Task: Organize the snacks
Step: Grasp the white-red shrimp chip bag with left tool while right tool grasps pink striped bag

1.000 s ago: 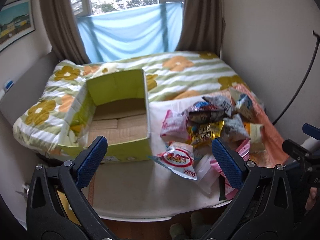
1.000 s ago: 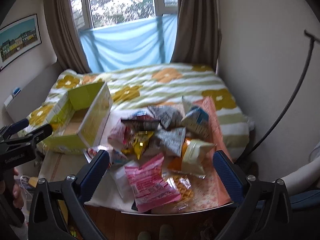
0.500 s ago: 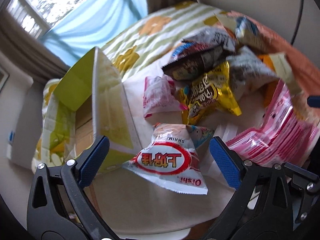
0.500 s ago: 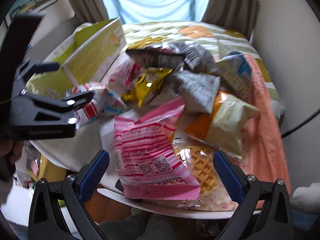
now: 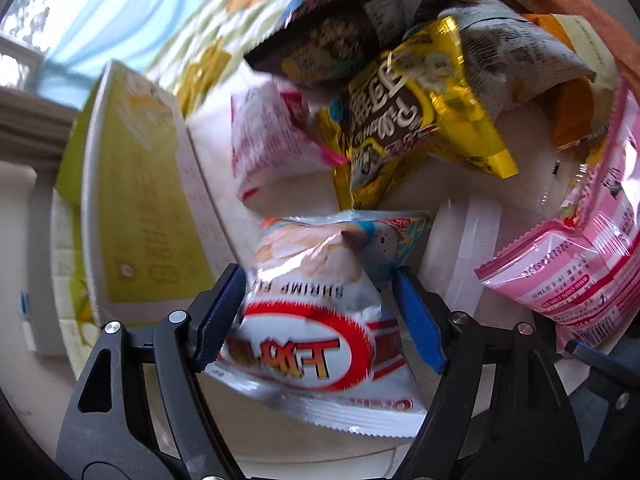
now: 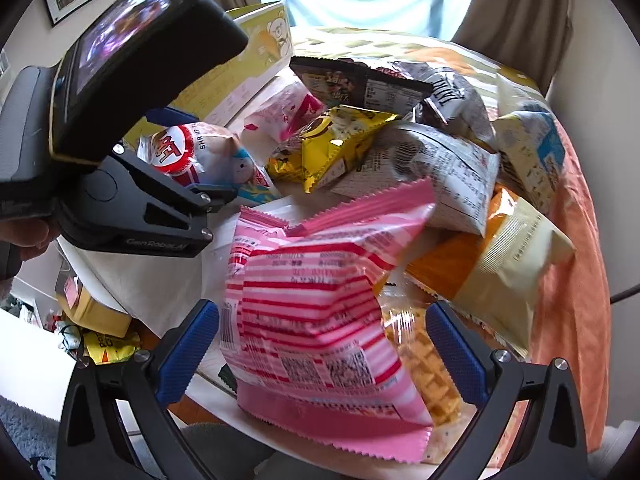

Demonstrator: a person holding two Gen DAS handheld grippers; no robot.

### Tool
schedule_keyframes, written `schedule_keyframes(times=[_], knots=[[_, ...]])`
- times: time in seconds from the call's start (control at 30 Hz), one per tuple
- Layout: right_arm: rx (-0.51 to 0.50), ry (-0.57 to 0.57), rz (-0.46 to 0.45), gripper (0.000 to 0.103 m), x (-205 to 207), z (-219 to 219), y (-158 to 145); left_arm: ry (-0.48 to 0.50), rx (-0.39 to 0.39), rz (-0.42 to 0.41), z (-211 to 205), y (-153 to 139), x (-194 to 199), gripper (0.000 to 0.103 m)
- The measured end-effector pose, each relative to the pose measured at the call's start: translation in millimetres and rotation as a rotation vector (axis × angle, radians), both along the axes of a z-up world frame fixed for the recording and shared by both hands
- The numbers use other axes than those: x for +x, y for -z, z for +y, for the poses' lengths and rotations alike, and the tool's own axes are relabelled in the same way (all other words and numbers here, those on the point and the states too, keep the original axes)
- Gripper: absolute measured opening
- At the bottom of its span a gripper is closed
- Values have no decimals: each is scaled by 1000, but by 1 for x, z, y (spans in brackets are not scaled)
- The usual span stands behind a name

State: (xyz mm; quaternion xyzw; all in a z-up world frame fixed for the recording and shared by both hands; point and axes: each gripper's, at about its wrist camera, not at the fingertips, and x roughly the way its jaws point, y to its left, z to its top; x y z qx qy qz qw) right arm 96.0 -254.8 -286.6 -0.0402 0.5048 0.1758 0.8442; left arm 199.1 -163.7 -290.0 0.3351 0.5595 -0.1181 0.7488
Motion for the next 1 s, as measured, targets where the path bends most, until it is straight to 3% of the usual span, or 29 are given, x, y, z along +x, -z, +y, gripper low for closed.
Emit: schedule_keyframes(times=[0.2, 0.33, 0.63, 0.73, 1.0], knots=[[1, -13, 19, 96, 8, 3, 8, -53, -2, 52, 14, 8, 11, 71], [11, -27, 42, 84, 16, 11, 15, -62, -11, 45, 18, 9, 12, 66], [0, -35, 64, 73, 28, 21, 22, -81, -35, 22, 24, 8, 4, 62], [9, -29, 59, 66, 16, 13, 13, -90, -40, 3, 24, 3, 1, 62], [33, 11, 7, 63, 11, -1, -19, -94, -63, -67, 19, -30, -8, 62]])
